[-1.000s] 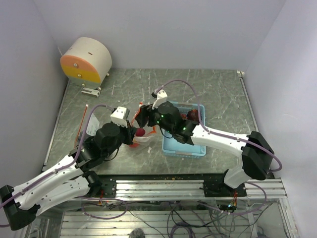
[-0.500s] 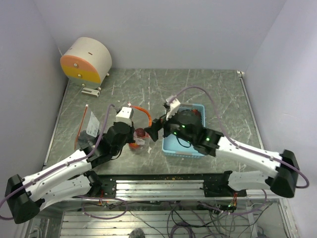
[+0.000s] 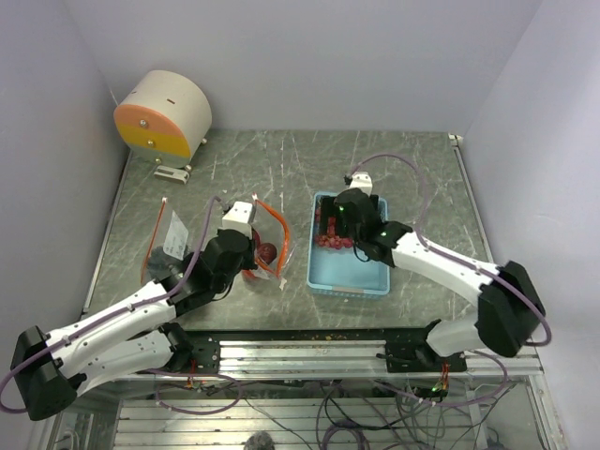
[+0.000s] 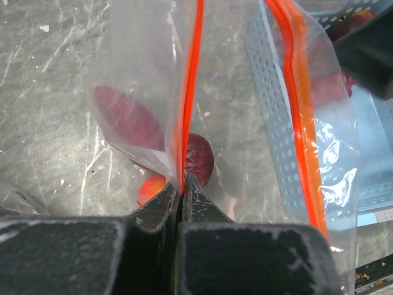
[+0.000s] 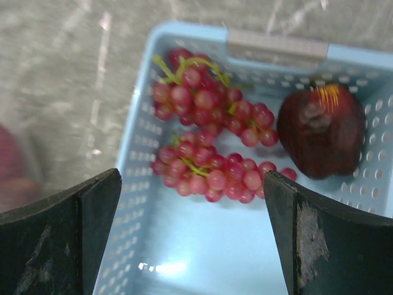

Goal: Place the food in the zip-top bag and seal the zipper
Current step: Pick up the fake fruit from the bin.

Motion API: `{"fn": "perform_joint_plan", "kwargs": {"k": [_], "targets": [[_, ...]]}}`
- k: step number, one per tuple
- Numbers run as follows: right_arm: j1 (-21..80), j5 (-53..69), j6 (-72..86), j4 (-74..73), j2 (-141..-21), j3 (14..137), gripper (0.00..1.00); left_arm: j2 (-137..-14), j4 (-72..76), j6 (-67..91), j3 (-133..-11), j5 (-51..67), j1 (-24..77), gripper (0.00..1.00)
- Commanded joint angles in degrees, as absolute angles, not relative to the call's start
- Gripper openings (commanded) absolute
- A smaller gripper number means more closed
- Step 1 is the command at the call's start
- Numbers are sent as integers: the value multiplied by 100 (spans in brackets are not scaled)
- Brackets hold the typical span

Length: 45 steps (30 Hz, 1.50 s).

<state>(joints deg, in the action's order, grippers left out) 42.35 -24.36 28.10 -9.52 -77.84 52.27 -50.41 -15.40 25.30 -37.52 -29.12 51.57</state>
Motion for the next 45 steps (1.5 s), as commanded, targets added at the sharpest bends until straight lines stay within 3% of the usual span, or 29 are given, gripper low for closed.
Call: {"fn": "perform_joint_plan", "kwargs": {"k": [1, 17, 19, 23, 29, 37, 45], "targets": [[4103, -2654, 3018, -1213, -8316, 5365, 100, -4788, -1520, 2448, -3815, -2941, 5126, 7], [3331, -1633, 3333, -446, -10386, 5361, 97, -4679, -1566, 2328, -3836, -2756, 5124, 7], [3331, -1591, 3309, -431, -10456, 5342, 79, -4672, -1560, 2321, -3840, -2740, 5123, 7], [3335, -1550, 3292, -398, -10214, 5174, 32, -4684, -1564, 2324, -3852, -2699, 5123, 7], [3342, -1449, 3182, -489, -9273, 4920, 0, -4652, -1563, 2376, -3826, -2691, 5122, 7], [3375, -284, 2812, -158, -7199, 4531, 0, -4627, -1556, 2442, -3742, -2768, 5117, 7], [3408, 2000, 3631, 1964, -5827, 3946, 0, -4788, -1393, 2549, -3663, -2673, 5118, 7]]}}
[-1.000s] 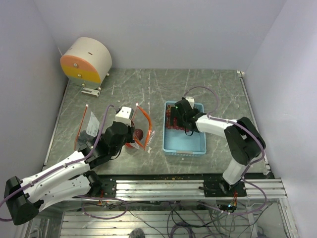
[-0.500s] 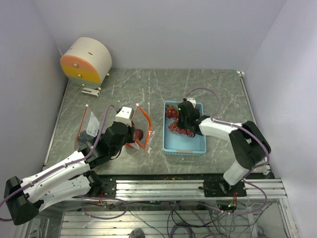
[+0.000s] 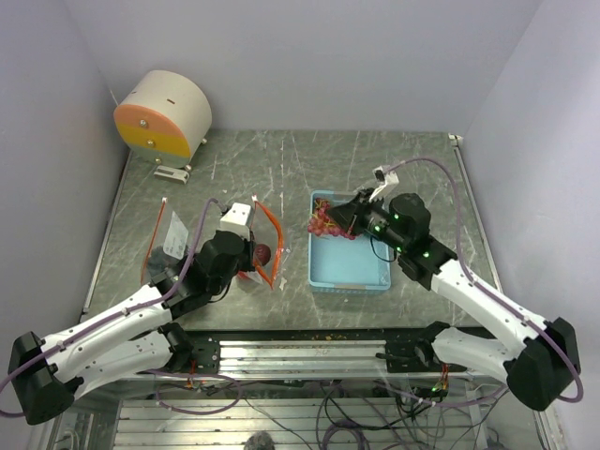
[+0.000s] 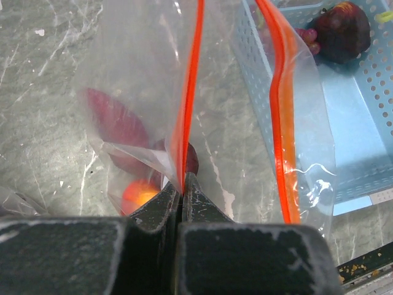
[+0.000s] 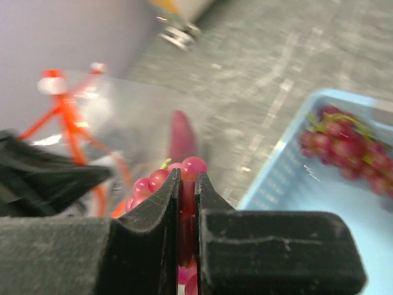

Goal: Place the food in the zip-top bag and seal the zipper
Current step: Pick up the fake fruit from the bin, then place the fake fruit in the zipper food storage bag.

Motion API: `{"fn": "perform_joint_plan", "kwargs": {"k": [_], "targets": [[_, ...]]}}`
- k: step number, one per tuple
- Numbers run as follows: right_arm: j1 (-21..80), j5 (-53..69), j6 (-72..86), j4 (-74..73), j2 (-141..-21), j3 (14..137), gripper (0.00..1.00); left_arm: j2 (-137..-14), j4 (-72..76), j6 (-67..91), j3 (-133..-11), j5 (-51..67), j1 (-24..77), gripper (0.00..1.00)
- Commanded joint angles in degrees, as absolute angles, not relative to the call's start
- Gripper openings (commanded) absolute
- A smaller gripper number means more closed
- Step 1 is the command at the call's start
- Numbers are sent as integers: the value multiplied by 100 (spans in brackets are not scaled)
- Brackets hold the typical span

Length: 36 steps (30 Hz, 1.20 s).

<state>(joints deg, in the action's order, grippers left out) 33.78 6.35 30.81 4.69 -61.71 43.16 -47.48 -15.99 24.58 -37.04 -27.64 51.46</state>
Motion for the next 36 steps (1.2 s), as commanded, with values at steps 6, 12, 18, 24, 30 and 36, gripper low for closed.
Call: {"fn": "perform_joint_plan", "kwargs": {"k": [6, 12, 18, 24, 30, 36], "targets": [[3607, 2738, 5319, 5216, -6266, 3260, 0, -4779, -1357, 2576, -3753, -2539, 5120, 7], [4018, 2882, 7046, 8834, -7914, 3232, 0, -4636, -1332, 2535, -3873, -2467, 5120, 7], [4363, 2935, 8171, 10450, -9310, 3799, 0, -4672, -1311, 2457, -3863, -2680, 5121, 7], [4652, 2741, 7834, 10224, -9707, 4125, 0, -4781, -1182, 2456, -3844, -2632, 5112, 7], [4631, 2381, 7721, 10309, -10279, 4403, 0, -4741, -1155, 2557, -3946, -2340, 5115, 7], [4435, 1770, 7289, 10185, -10442, 3644, 0, -4164, -1523, 2676, -4192, -2229, 5112, 7]]}}
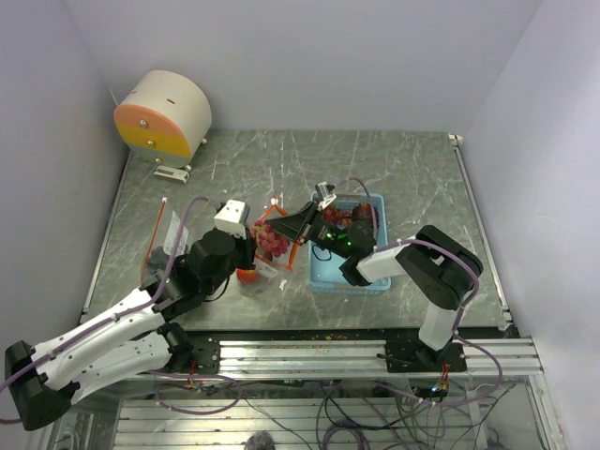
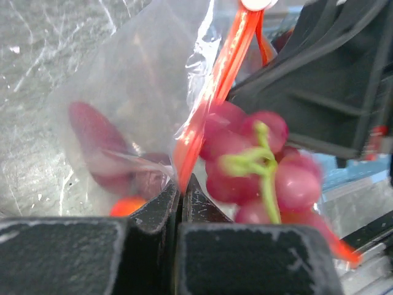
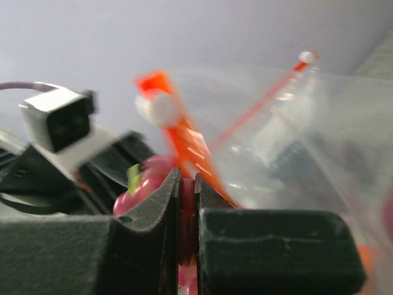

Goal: Place the food in the zip-top bag and seal the zipper
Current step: Place the fake fruit in the zipper food storage bag.

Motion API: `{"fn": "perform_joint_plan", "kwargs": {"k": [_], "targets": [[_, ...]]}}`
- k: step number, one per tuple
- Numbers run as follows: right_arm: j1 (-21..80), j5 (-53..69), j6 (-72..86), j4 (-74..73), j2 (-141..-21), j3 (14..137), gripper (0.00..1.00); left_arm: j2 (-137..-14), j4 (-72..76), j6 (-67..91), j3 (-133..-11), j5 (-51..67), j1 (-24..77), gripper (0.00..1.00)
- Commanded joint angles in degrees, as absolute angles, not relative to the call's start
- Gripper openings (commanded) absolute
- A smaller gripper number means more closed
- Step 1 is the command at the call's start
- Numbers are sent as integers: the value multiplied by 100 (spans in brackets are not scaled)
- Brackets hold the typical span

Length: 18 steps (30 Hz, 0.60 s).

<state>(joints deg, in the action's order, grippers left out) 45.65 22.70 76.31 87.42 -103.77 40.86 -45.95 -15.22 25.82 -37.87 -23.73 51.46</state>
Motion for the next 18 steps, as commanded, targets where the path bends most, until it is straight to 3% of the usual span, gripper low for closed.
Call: {"fn": "perform_joint_plan", "kwargs": {"k": [1, 5, 7, 8, 10, 13, 17, 18], "targets": [[4418, 1753, 7144, 10059, -10381, 3585, 0, -4059, -1606, 2680, -4219, -2281, 5107, 7], [4516, 1396, 6111, 8273, -9691, 3489, 0, -3879, -1738, 2638, -4315, -2349, 5112, 7], [4659, 984, 5341, 6501, -9183, 3831, 0, -3891, -1774, 2616, -4341, -2379, 5108, 7], [4823, 693, 4890, 5454, -8976, 4111, 6, -3912, -1747, 2616, -4329, -2378, 5110, 7], [5160, 51, 3993, 3763, -8745, 4831, 33, -3982, -1666, 2625, -4280, -2356, 5123, 7], [5445, -253, 3116, 2422, -8746, 5597, 67, -4135, -1511, 2643, -4184, -2312, 5111, 7], [5532, -432, 2621, 1429, -8760, 6102, 99, -4304, -1390, 2673, -4054, -2315, 5111, 7], [5547, -457, 2569, 1407, -8679, 6006, 100, -4332, -1359, 2682, -4021, -2348, 5109, 7]]}}
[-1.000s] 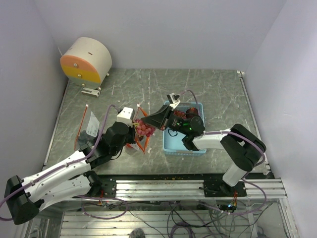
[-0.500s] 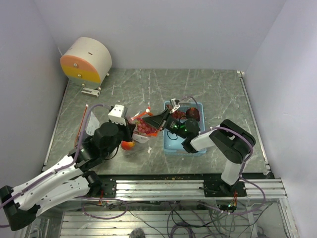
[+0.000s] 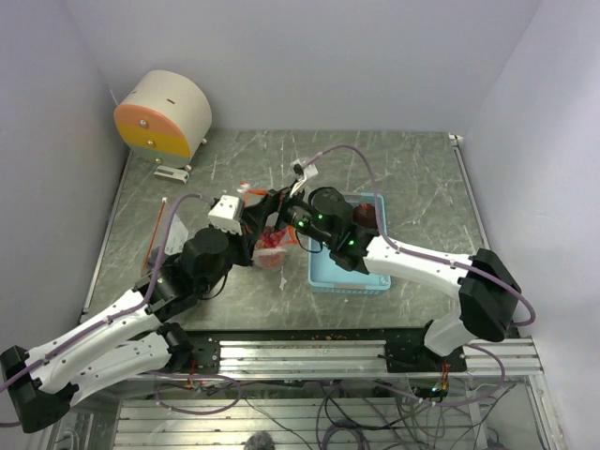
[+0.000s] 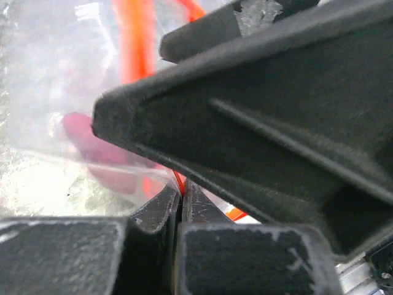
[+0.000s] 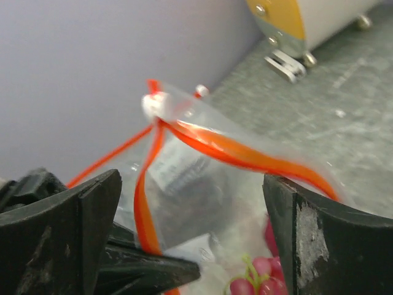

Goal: Place the food in the zip-top bag and seal the zipper
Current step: Place the fake fruit in the zipper food storage bag, then pick up the fake fruit from the bin.

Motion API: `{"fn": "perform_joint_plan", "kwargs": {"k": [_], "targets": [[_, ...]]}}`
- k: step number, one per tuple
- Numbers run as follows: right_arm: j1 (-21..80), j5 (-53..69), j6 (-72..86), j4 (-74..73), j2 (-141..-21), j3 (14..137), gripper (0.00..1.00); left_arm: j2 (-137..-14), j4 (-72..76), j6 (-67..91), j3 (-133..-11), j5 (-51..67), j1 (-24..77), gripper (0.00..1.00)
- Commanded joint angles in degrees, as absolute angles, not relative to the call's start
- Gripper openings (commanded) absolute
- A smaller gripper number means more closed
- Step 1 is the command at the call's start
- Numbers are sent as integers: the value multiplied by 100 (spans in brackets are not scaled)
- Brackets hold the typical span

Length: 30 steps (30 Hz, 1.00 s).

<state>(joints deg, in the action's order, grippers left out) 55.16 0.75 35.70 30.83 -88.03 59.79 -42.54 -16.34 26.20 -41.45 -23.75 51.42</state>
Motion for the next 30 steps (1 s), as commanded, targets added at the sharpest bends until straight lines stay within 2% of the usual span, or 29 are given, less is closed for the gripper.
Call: {"fn": "perform_joint_plan", "kwargs": {"k": [1, 7, 12, 16, 22, 27, 30], "targets": [[5554, -477, 2528, 1410, -8562, 5906, 100, -4353, -1335, 2673, -3999, -2384, 5112, 7], [5563, -759, 2165, 1524, -7517, 5173, 100, -4506, -1420, 2639, -3919, -2622, 5113, 7], [5565, -260, 1638, 1365, -6826, 5025, 100, -4544, -1371, 2648, -3808, -2684, 5110, 7], [5562, -700, 1639, 1418, -6343, 4694, 100, -4578, -1391, 2653, -3803, -2698, 5111, 7], [5189, -2920, 2049, 384, -6260, 4761, 100, -4457, -1493, 2652, -3822, -2702, 5112, 7], [4475, -2863, 2168, 110, -6596, 4836, 94, -4291, -1593, 2628, -3847, -2733, 5109, 7], [4150, -2545, 2097, 345, -6928, 4738, 85, -4256, -1635, 2613, -3883, -2709, 5112, 7]]}}
